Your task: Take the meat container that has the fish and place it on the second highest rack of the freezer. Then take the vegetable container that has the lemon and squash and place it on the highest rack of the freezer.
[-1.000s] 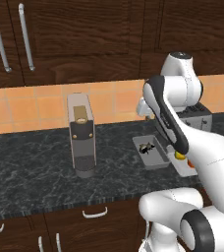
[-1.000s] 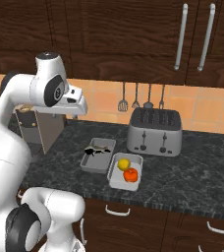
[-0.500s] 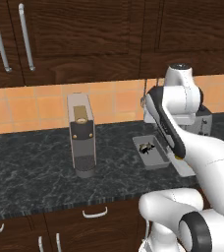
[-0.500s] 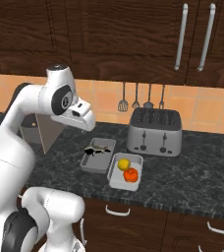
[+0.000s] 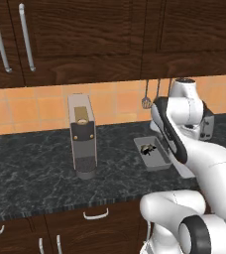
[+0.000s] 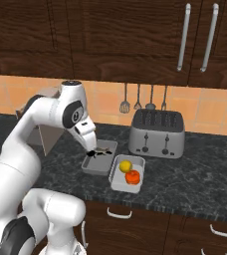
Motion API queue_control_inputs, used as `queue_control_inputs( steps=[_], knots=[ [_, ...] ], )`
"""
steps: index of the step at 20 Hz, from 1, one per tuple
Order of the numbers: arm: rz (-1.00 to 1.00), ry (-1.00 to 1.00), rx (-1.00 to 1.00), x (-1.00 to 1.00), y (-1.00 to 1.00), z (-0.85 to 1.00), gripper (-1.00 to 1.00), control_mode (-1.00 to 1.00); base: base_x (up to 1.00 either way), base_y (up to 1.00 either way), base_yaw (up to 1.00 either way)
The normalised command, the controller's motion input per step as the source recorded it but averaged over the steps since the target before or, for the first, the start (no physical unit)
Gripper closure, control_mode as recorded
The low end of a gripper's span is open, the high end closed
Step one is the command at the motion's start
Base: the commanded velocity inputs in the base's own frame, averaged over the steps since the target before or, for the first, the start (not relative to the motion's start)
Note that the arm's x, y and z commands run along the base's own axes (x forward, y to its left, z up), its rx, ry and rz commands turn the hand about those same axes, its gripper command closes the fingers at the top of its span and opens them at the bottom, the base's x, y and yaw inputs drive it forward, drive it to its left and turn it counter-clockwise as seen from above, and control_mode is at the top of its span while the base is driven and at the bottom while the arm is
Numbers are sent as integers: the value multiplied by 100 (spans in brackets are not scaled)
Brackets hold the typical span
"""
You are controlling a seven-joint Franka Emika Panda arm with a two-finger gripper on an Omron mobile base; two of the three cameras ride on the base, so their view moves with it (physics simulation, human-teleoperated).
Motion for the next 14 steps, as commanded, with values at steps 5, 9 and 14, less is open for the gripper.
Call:
queue_control_inputs(
  steps=[5,9,14],
  knots=[
    [-28,-9,1,0,0,-48,-100,-100,0,0,0],
    [-11,-7,0,16,-11,-62,-100,-100,0,0,0],
    [0,0,5,27,-22,-49,-100,-100,0,0,0]
  ],
)
